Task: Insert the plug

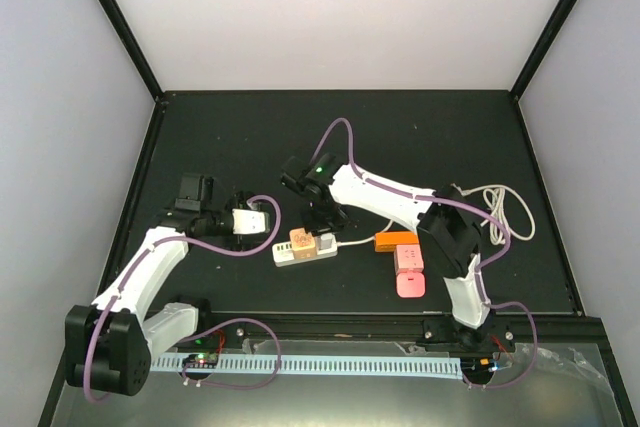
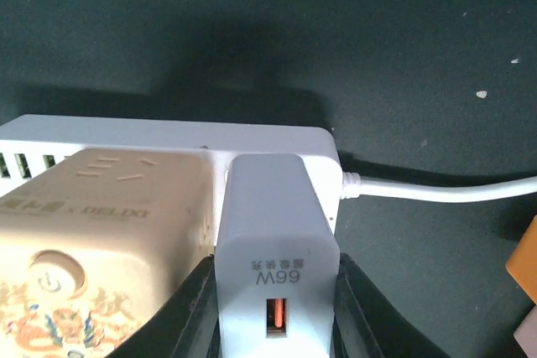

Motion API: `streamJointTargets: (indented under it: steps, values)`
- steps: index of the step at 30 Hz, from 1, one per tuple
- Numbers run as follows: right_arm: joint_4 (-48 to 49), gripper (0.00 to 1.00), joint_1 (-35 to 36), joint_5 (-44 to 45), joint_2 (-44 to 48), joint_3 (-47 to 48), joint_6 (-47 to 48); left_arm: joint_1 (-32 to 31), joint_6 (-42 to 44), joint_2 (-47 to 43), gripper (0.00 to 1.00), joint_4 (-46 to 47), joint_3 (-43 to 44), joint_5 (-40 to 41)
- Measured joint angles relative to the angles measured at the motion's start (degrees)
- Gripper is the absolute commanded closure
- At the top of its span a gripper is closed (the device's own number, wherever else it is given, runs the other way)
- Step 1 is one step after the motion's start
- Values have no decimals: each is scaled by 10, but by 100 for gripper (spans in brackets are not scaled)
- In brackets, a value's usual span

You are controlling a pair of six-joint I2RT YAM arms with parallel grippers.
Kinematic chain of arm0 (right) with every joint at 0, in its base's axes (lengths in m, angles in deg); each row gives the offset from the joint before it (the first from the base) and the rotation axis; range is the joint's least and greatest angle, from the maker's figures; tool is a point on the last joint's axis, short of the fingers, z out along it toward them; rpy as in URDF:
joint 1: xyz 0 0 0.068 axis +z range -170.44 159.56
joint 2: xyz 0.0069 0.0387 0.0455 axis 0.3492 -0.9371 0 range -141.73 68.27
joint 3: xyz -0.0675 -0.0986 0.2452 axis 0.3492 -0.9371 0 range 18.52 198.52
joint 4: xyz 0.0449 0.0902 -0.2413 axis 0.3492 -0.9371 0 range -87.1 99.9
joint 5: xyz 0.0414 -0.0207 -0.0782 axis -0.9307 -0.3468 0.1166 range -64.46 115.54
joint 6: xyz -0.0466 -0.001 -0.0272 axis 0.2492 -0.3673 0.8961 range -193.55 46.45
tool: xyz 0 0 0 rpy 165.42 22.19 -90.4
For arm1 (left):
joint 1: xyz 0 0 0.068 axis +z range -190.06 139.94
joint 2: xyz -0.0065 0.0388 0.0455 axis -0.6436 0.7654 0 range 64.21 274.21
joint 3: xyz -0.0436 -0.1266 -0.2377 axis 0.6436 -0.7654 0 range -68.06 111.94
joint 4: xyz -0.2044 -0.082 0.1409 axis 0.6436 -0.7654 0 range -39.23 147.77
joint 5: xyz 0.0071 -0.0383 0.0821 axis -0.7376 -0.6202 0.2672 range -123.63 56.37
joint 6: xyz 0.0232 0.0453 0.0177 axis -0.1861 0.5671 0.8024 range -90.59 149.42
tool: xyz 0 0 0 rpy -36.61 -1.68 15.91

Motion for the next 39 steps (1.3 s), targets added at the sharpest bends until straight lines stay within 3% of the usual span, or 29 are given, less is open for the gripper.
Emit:
streamJointTargets:
  steps: [27,28,30,31,39]
  values:
    - [28,99,21,34,-4,-32,-15,14,17,10,6,-2,0,-7]
    - [28,94,21,34,-4,-32,-15,15,18,10,6,-2,0,-7]
    - [28,63,21,34,-4,-32,-15,15,19,10,6,-3,0,-8]
    - [26,56,21,33,-6,-30,-15,16,19,10,6,-3,0,-8]
    - [2,33,21,20,-40,3,-9,17,21,9,6,-4,0,-13]
